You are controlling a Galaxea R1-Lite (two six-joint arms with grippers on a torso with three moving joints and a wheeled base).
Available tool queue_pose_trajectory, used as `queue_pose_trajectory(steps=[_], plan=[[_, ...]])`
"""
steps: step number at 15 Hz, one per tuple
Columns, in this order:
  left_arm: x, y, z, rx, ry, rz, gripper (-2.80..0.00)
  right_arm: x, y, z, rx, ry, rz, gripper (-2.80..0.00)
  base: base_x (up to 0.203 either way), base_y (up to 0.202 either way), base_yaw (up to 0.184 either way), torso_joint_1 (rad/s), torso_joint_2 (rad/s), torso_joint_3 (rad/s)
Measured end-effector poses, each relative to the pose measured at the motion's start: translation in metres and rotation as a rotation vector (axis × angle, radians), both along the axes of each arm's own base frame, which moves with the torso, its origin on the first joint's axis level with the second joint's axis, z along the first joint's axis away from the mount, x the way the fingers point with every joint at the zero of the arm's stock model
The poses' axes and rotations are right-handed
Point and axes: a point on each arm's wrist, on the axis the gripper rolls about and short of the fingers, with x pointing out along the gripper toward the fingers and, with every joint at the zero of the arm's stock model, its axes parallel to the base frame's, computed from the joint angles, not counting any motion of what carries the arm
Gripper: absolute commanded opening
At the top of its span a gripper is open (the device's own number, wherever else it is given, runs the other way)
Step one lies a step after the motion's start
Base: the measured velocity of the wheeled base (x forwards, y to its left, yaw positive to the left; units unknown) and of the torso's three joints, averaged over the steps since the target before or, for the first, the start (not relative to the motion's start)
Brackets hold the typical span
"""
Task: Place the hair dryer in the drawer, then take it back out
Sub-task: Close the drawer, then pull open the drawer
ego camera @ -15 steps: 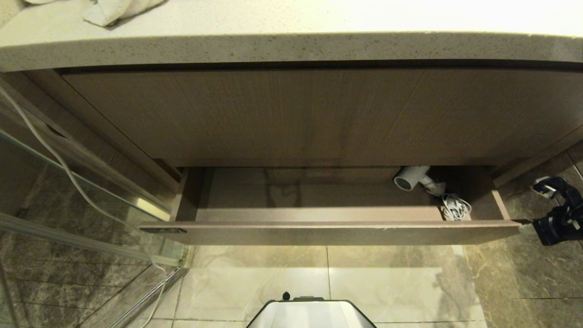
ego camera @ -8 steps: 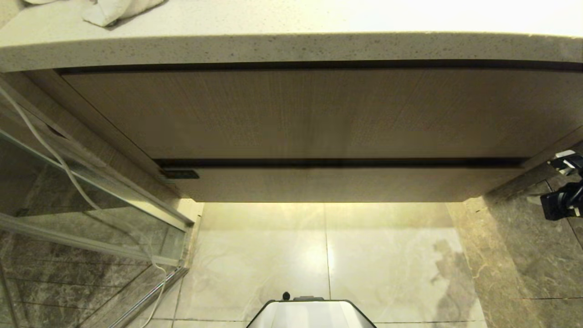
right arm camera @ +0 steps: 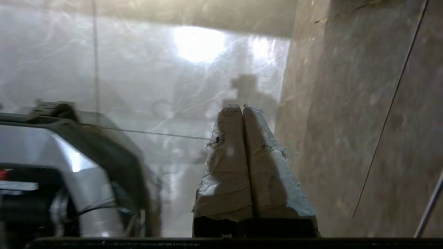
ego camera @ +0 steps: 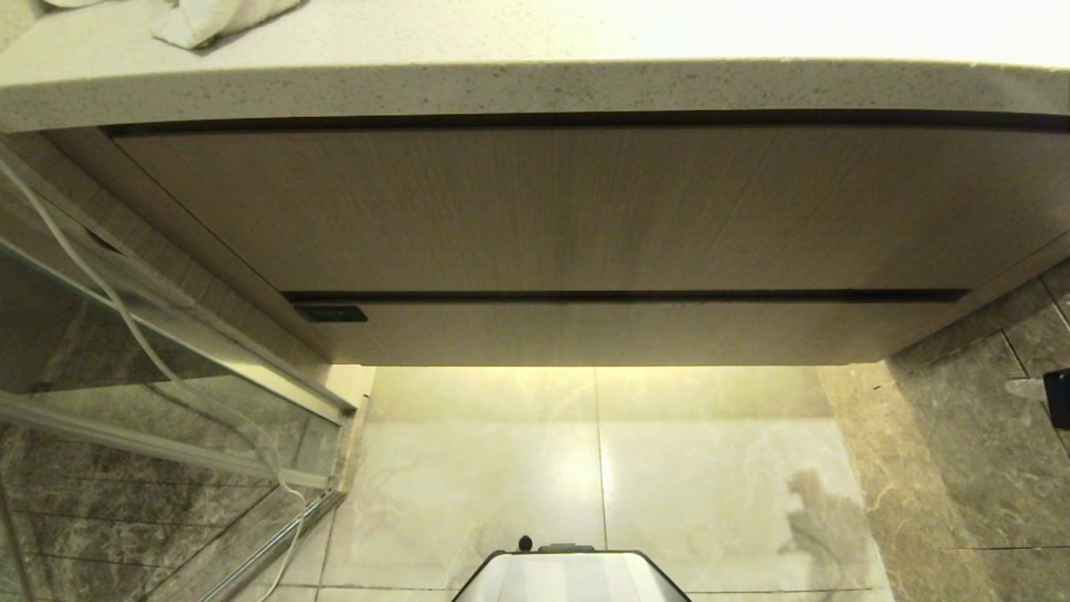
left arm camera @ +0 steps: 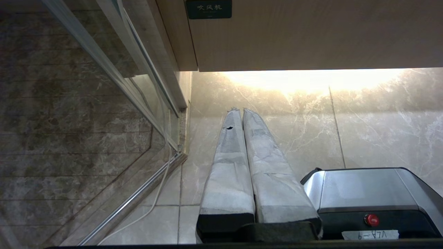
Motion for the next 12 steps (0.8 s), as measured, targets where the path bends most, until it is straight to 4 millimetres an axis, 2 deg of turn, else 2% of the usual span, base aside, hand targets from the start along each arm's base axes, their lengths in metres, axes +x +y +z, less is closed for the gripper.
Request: queue_pose_trajectory(steps=[4, 6, 8, 9, 12], plan=[[0.0, 0.0, 0.0, 0.0, 0.0, 0.0, -2.8, -0.06, 0.052, 0.026, 0.062, -0.056, -0.051, -2.8, 0.0, 0.0, 0.0, 0.0, 0.0, 0.0], [0.0, 0.0, 0.0, 0.0, 0.0, 0.0, -2.8, -0.096, 0.085, 0.025, 0.065, -0.107, -0.059, -2.8, 0.0, 0.0, 0.0, 0.0, 0.0, 0.0], [0.0, 0.0, 0.0, -0.001, 0.0, 0.0, -2.8, -0.131, 0.112, 0.012, 0.045, -0.167, -0.038, -2.8, 0.0, 0.0, 0.0, 0.0, 0.0, 0.0], [0.0, 0.0, 0.0, 0.0, 0.0, 0.0, -2.8, -0.149, 0.122, -0.001, 0.035, -0.184, -0.023, -2.8, 0.0, 0.0, 0.0, 0.0, 0.0, 0.0], [0.0, 0.0, 0.0, 0.0, 0.0, 0.0, -2.8, -0.193, 0.137, -0.039, 0.003, -0.265, -0.022, -2.8, 0.0, 0.0, 0.0, 0.0, 0.0, 0.0]])
